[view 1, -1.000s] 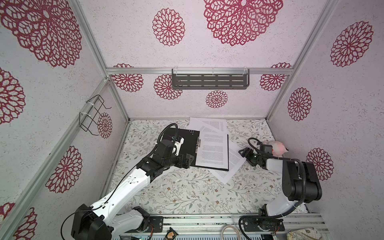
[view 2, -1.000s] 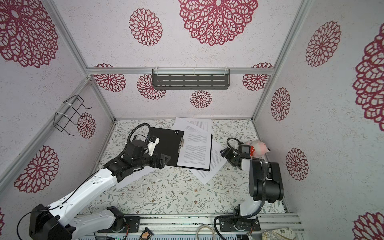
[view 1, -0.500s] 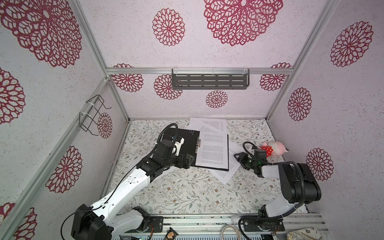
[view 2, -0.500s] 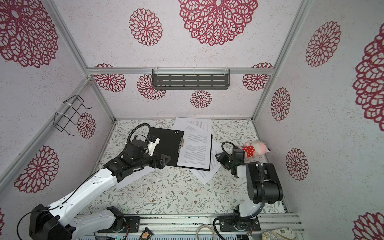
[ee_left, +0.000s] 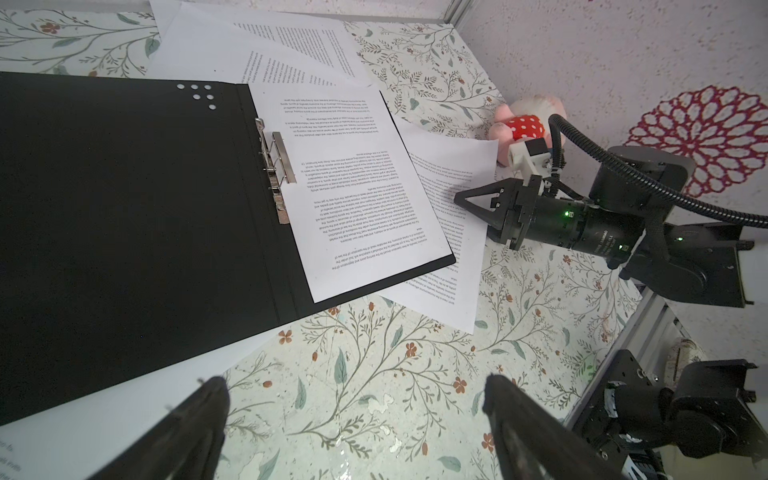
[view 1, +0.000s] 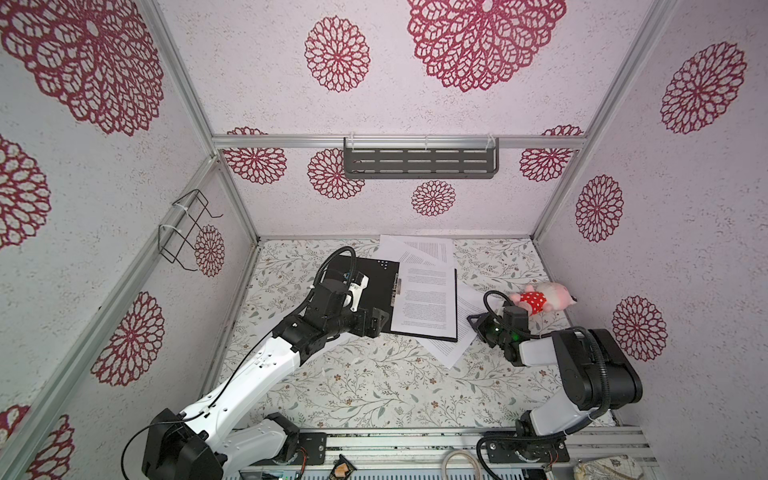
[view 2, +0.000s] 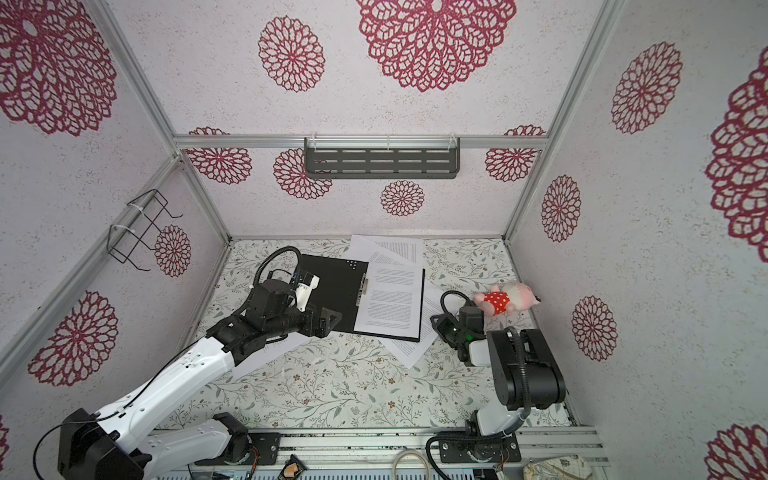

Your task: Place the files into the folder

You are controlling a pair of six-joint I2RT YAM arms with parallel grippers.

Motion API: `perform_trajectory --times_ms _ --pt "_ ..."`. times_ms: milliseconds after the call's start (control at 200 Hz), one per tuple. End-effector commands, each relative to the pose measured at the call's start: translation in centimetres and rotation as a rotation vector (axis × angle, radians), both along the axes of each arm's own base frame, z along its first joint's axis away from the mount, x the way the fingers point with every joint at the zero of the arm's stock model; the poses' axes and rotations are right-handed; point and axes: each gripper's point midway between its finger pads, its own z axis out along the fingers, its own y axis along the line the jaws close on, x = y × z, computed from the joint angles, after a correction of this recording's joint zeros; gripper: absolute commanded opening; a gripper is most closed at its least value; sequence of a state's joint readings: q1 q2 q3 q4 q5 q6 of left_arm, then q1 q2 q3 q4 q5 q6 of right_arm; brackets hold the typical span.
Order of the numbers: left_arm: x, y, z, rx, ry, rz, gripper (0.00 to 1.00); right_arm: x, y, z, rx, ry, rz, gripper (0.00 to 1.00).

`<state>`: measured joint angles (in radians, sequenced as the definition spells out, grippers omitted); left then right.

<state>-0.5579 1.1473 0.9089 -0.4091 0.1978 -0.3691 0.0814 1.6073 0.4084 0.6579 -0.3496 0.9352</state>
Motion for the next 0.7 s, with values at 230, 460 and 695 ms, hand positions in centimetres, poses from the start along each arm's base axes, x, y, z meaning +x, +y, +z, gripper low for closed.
perform_trajectory --times_ms 230,460,695 --pt "-0.1 0.0 1.5 -0.029 -0.037 -0.012 0.99 -0.1 -0.7 2.8 -0.128 -0.020 0.038 0.00" --pt "-0.9 -0.7 2.9 -0.089 -0.072 -0.057 0.99 -0.9 -1.9 6.3 -0.254 -0.006 0.074 0.00" --pt "-1.2 -0.8 3.7 -0.122 -0.100 -0.070 0.99 -2.0 -2.9 12.3 -0.380 -0.033 0.127 0.00"
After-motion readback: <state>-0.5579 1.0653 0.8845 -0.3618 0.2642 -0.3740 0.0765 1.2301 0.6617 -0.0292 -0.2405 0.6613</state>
